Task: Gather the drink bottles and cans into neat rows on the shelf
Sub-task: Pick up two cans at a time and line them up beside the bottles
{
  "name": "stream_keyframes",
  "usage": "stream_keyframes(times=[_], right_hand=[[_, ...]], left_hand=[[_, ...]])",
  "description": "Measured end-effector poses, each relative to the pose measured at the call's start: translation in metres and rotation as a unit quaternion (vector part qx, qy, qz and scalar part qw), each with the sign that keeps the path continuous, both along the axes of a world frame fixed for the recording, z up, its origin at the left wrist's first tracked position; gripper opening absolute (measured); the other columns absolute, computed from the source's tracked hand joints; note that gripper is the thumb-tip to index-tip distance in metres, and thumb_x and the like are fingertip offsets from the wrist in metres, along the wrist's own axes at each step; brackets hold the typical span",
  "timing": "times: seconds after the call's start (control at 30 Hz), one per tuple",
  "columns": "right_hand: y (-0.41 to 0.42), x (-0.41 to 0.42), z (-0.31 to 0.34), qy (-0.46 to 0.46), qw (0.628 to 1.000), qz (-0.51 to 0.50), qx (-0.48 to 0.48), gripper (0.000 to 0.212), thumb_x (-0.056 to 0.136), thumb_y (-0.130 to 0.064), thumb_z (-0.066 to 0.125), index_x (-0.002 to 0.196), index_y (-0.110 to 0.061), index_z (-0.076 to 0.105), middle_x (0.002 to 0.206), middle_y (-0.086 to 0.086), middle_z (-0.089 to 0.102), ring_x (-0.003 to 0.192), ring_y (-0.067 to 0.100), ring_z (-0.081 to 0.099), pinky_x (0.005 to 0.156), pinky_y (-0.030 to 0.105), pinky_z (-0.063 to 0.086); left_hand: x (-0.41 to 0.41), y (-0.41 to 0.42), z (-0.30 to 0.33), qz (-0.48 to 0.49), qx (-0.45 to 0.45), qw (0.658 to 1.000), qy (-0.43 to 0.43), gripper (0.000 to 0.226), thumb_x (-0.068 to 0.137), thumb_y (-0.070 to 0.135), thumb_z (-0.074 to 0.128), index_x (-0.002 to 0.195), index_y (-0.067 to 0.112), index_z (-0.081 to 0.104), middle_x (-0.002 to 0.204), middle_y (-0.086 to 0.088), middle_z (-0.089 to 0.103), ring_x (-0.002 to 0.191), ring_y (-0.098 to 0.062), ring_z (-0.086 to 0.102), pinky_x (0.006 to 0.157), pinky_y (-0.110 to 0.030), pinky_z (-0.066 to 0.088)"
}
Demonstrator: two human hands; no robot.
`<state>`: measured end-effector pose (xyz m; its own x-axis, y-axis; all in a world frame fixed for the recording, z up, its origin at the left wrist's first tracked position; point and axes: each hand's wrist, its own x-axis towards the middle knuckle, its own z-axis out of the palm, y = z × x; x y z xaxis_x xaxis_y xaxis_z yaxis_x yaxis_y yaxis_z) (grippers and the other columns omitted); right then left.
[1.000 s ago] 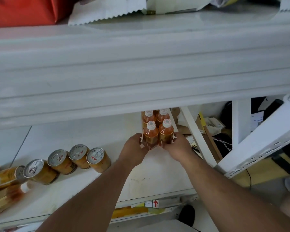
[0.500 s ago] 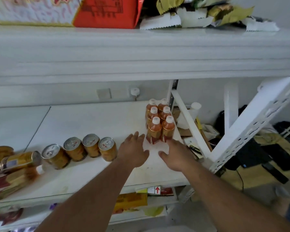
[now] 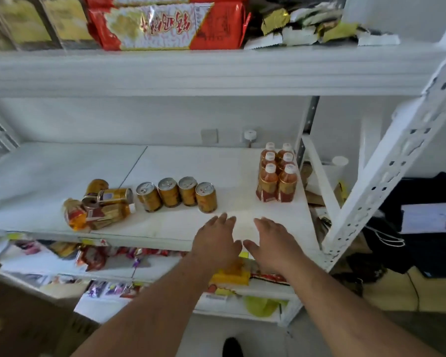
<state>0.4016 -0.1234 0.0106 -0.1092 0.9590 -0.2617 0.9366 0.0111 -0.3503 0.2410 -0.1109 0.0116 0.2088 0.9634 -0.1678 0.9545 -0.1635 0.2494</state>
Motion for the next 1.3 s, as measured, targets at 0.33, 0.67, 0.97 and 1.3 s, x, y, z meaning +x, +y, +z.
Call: stream_keyframes(times=[0.33,0.67,0.97,1.3], right_hand=[[-0.046,-0.043,0.004,0.016,1.000,0.021,-0.010,0.073,0.103,-0.052,0.045,0.162,-0.018,0.019,0.170,0.006,0.017,0.154,0.028,0.019,0.121,0.042,0.023],[-0.052,-0.144,0.011,0.005,1.000,0.000,-0.018,0.074,0.102,-0.051,0.046,0.162,-0.017,0.019,0.169,0.007,0.018,0.154,0.029,0.019,0.123,0.041,0.023],[-0.053,-0.220,0.012,-0.025,0.999,-0.034,-0.015,0.074,0.101,-0.053,0.047,0.161,-0.017,0.022,0.167,0.005,0.025,0.150,0.029,0.027,0.120,0.043,0.029],[-0.023,-0.211,0.011,-0.041,0.998,-0.039,-0.007,0.076,0.102,-0.052,0.046,0.162,-0.016,0.018,0.169,0.008,0.019,0.152,0.030,0.023,0.122,0.041,0.026]], left_hand=[[-0.065,-0.064,0.005,0.044,-0.011,0.999,0.009,0.070,0.093,0.042,0.052,0.155,0.023,0.027,0.163,-0.003,0.021,0.149,-0.024,0.020,0.117,-0.040,0.025],[-0.175,-0.074,0.004,0.032,0.001,0.999,-0.004,0.068,0.095,0.045,0.049,0.155,0.022,0.028,0.163,-0.004,0.023,0.148,-0.024,0.023,0.117,-0.038,0.025],[-0.259,-0.070,-0.007,0.028,-0.023,0.999,-0.031,0.069,0.096,0.047,0.048,0.157,0.027,0.022,0.164,0.003,0.018,0.149,-0.022,0.019,0.116,-0.037,0.025],[-0.249,-0.029,-0.005,-0.012,-0.021,0.999,-0.023,0.069,0.096,0.046,0.047,0.157,0.026,0.021,0.164,0.000,0.017,0.149,-0.023,0.020,0.116,-0.039,0.026]])
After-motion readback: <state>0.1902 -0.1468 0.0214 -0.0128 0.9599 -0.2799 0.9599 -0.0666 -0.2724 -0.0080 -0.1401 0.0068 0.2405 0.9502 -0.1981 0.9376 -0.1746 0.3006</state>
